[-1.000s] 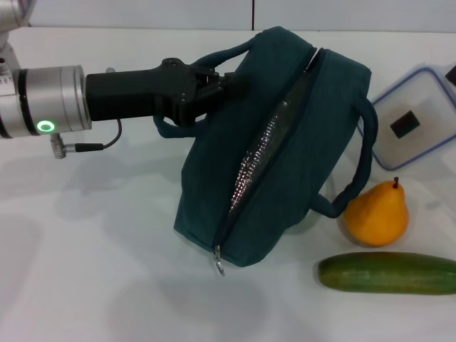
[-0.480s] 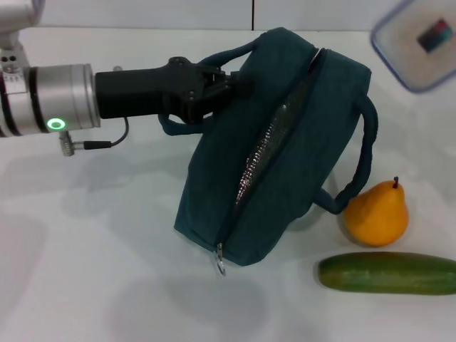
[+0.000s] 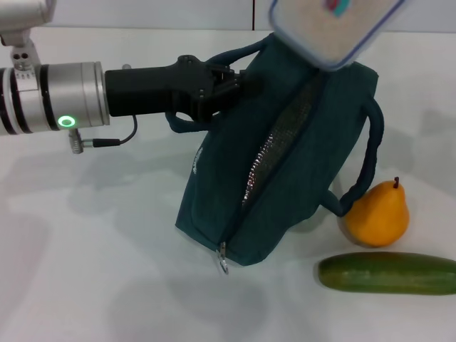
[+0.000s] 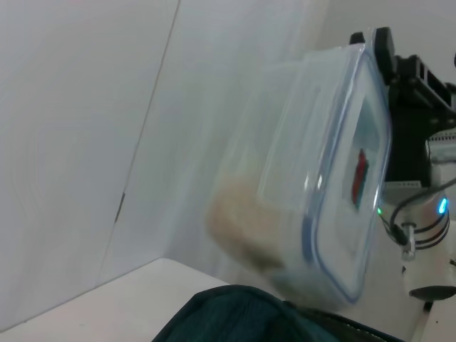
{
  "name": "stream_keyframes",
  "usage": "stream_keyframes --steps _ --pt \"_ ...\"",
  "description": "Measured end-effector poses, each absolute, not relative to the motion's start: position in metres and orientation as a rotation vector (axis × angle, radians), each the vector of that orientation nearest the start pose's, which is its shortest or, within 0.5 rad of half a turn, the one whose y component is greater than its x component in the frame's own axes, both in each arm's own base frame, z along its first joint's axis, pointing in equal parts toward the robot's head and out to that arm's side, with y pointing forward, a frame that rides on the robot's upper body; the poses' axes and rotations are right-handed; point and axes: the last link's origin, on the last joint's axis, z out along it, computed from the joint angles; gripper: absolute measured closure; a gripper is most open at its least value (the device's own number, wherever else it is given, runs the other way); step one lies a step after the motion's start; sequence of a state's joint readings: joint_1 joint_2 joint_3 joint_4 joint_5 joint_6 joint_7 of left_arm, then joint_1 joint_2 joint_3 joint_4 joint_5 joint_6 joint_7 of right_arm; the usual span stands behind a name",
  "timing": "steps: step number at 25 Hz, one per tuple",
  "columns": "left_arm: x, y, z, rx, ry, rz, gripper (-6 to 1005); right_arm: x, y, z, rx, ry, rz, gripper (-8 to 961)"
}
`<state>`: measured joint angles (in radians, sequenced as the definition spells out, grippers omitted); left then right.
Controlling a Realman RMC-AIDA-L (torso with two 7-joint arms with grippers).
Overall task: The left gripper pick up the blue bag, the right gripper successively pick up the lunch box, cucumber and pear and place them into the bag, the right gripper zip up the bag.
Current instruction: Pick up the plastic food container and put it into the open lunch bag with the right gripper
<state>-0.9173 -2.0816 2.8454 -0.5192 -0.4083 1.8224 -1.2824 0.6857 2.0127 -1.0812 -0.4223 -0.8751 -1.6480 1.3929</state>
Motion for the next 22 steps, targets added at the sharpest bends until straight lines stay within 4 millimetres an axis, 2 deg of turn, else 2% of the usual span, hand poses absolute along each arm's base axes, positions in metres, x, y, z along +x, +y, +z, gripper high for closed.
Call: stream_keyframes --steps 3,6,15,22 --pt "-0.200 0.360 0.004 -2.770 -0.597 -1.032 958 0.147 0.378 0.046 -2.298 0.528 1.788 806" --pt "-0.200 0.361 0.003 -2.764 -0.597 -1.026 958 0.154 0.374 0.038 -2.317 0.572 1.755 798" --pt "-0.206 0.366 0.002 -2.727 -0.622 -0.981 957 0.187 0.358 0.021 -2.365 0.689 1.595 775" --pt "-0.205 0.368 -0.007 -2.721 -0.646 -0.973 958 0.192 0.354 0.004 -2.455 0.723 1.473 756"
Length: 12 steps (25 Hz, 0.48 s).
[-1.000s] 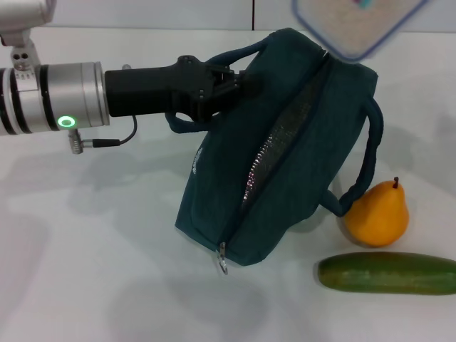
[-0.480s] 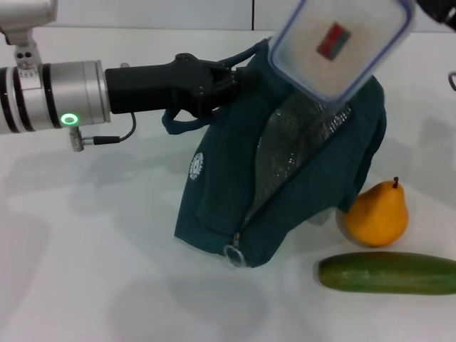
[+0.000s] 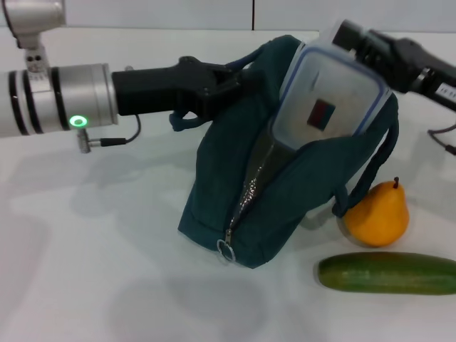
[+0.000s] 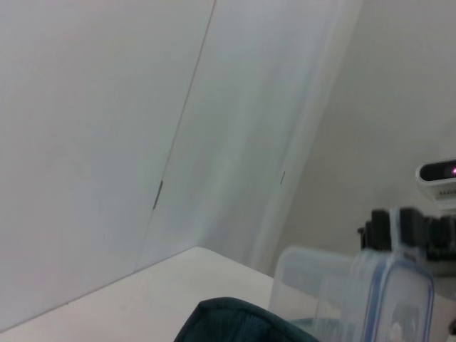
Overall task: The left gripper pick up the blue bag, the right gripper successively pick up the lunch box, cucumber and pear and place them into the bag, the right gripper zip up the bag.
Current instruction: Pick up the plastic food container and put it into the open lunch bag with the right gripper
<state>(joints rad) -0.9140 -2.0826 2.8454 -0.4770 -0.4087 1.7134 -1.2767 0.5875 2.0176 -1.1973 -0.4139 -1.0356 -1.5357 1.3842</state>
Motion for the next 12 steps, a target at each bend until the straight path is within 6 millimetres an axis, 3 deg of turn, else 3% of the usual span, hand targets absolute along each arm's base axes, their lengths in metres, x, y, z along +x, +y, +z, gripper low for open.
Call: stream_keyframes --steps 5,12 --pt "-0.206 0.370 -0.010 -2.715 -0.659 -0.956 958 0.191 0.357 -0.011 -2.507 0.753 1.370 743" --pt "-0.208 0.369 -0.010 -2.706 -0.668 -0.959 957 0.191 0.357 -0.015 -2.540 0.749 1.331 724"
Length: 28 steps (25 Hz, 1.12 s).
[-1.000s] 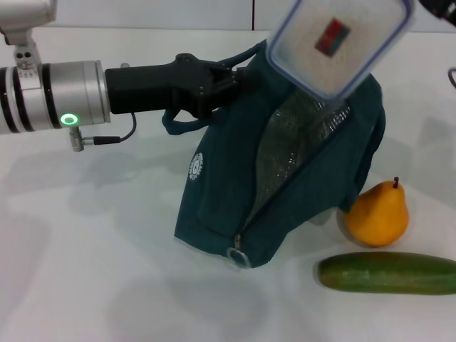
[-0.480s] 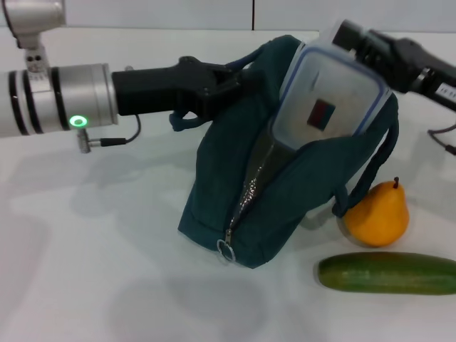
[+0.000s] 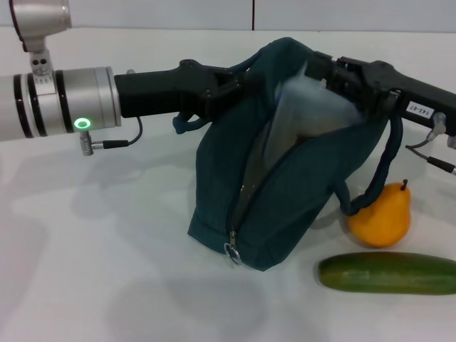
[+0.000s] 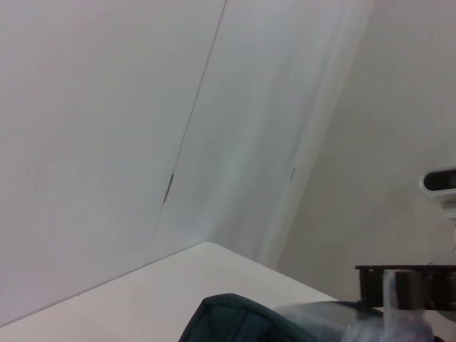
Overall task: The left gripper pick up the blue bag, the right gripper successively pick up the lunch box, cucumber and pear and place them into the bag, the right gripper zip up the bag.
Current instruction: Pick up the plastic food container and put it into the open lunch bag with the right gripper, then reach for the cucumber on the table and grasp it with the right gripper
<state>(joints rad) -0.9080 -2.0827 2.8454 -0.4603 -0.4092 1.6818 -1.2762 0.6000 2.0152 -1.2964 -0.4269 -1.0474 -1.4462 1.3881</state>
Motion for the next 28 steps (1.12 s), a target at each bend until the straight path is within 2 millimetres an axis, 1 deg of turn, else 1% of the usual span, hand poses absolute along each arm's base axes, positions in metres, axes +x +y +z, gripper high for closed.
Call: stream_keyframes --steps 5,9,12,13,16,17,20,23,24,25,28 --pt "-0.208 0.369 -0.011 -2.704 -0.672 -0.960 958 0.182 0.353 -0.012 -2.632 0.665 1.302 711" --pt "-0.211 0.367 -0.011 -2.698 -0.682 -0.959 958 0.182 0.347 0.005 -2.676 0.581 1.259 700" --pt "-0.214 0.366 -0.011 -2.694 -0.690 -0.957 958 0.184 0.341 0.024 -2.721 0.499 1.163 559" --pt "-0.215 0.365 -0.011 -2.691 -0.695 -0.956 958 0.184 0.338 0.033 -2.750 0.457 1.101 512" --pt "-0.219 0.363 -0.011 -2.687 -0.708 -0.952 958 0.180 0.329 0.049 -2.828 0.387 0.949 388" --pt "-0.220 0.362 -0.011 -2.687 -0.712 -0.949 958 0.179 0.327 0.052 -2.850 0.373 0.904 349" --pt "-0.221 0.361 -0.012 -2.687 -0.711 -0.945 958 0.172 0.320 0.059 -2.941 0.365 0.692 234" --pt "-0.221 0.361 -0.012 -2.685 -0.709 -0.946 958 0.167 0.320 0.057 -3.010 0.405 0.499 231" --pt "-0.220 0.362 -0.012 -2.686 -0.706 -0.948 958 0.163 0.322 0.053 -3.040 0.429 0.385 230" --pt "-0.220 0.362 -0.012 -2.686 -0.706 -0.948 958 0.163 0.322 0.053 -3.040 0.429 0.385 225" --pt "-0.218 0.364 -0.012 -2.689 -0.697 -0.950 958 0.155 0.326 0.044 -3.073 0.433 0.253 211"
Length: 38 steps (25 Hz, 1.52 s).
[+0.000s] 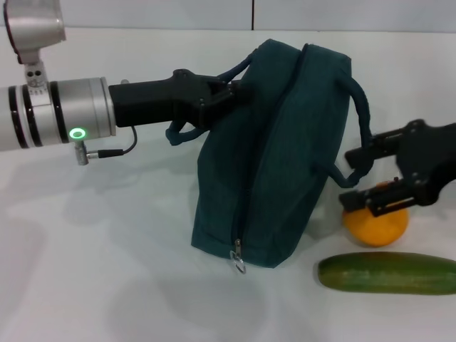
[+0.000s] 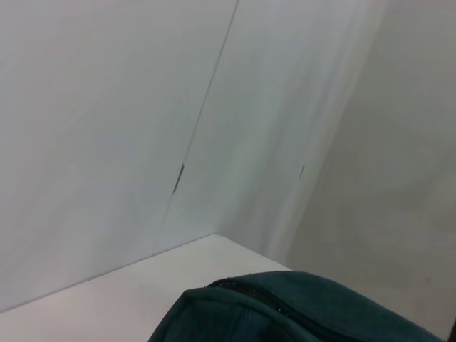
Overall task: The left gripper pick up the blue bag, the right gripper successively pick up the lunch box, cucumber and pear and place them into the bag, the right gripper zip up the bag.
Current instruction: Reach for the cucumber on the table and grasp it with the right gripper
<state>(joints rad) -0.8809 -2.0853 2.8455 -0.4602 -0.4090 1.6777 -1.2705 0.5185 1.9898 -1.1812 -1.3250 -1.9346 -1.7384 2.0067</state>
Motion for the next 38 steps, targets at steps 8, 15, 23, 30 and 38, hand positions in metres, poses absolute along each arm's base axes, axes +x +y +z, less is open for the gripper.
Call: stream_keyframes --steps 8,15,23,30,38 --pt "-0.217 0.365 -0.010 -2.686 -0.697 -0.951 958 0.135 0.329 0.005 -3.154 0.343 -0.128 174" --pt "-0.216 0.367 -0.009 -2.684 -0.683 -0.948 958 0.133 0.329 -0.015 -3.144 0.295 -0.287 141" --pt "-0.215 0.369 -0.010 -2.668 -0.675 -0.954 958 0.144 0.331 -0.037 -3.115 0.256 -0.499 94" --pt "-0.213 0.369 -0.011 -2.666 -0.674 -0.965 958 0.149 0.329 -0.049 -3.115 0.208 -0.614 97" --pt "-0.213 0.370 -0.014 -2.662 -0.683 -0.964 958 0.151 0.321 -0.058 -3.132 0.161 -0.686 101"
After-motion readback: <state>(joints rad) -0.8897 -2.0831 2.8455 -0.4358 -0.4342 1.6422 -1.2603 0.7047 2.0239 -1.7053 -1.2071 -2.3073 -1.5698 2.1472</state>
